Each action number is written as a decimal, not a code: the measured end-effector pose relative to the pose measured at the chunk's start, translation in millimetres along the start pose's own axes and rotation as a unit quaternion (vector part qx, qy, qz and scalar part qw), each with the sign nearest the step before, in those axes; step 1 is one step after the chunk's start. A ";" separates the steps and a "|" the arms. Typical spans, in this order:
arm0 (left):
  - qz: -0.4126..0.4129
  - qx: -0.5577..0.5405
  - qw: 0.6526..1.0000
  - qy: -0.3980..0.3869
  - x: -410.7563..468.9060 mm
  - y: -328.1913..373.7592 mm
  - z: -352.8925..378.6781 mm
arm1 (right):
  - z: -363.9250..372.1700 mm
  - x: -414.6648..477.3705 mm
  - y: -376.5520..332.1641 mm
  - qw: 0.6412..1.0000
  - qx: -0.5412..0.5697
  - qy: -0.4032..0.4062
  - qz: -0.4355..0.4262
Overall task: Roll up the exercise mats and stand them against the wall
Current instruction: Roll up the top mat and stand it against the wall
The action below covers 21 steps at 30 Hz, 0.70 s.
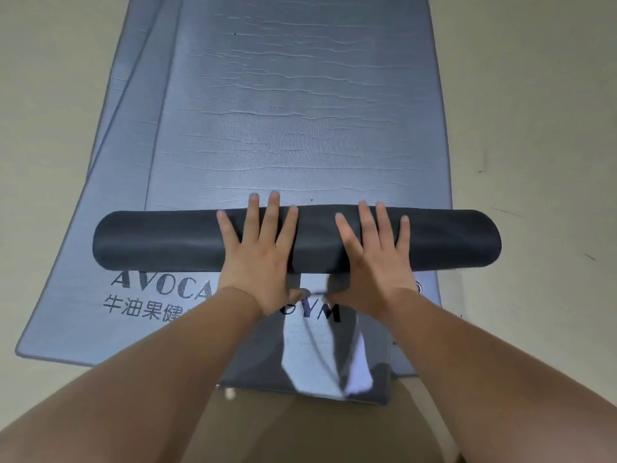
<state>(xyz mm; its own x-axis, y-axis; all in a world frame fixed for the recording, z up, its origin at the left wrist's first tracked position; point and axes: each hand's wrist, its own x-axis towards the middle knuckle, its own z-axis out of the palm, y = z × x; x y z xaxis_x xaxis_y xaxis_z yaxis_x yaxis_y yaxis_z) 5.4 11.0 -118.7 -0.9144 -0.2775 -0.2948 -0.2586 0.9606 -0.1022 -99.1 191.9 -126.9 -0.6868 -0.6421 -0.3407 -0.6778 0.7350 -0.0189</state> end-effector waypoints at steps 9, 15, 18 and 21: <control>-0.029 -0.025 0.997 -0.061 10.5 12.6 -1.2 | -16.3 24.2 1.6 0.999 -0.028 0.028 -0.022; -0.015 -0.028 0.995 -0.091 52.1 -5.7 -18.0 | -22.3 50.9 -3.0 0.996 -0.089 0.003 -0.011; -0.003 -0.044 0.994 -0.104 70.6 -13.8 -32.7 | -31.4 73.0 5.4 0.995 -0.095 -0.019 -0.013; -0.018 -0.036 0.998 -0.054 63.8 -14.7 -35.2 | -41.8 80.7 8.9 0.997 -0.067 -0.039 -0.013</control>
<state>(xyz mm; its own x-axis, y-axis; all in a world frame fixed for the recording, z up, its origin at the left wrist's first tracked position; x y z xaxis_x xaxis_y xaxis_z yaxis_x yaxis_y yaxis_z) -60.1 -20.2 -102.6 -0.8662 -0.3093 -0.3925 -0.3168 0.9473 -0.0473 -171.5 137.6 -115.3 -0.6495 -0.6377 -0.4140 -0.7276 0.6794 0.0950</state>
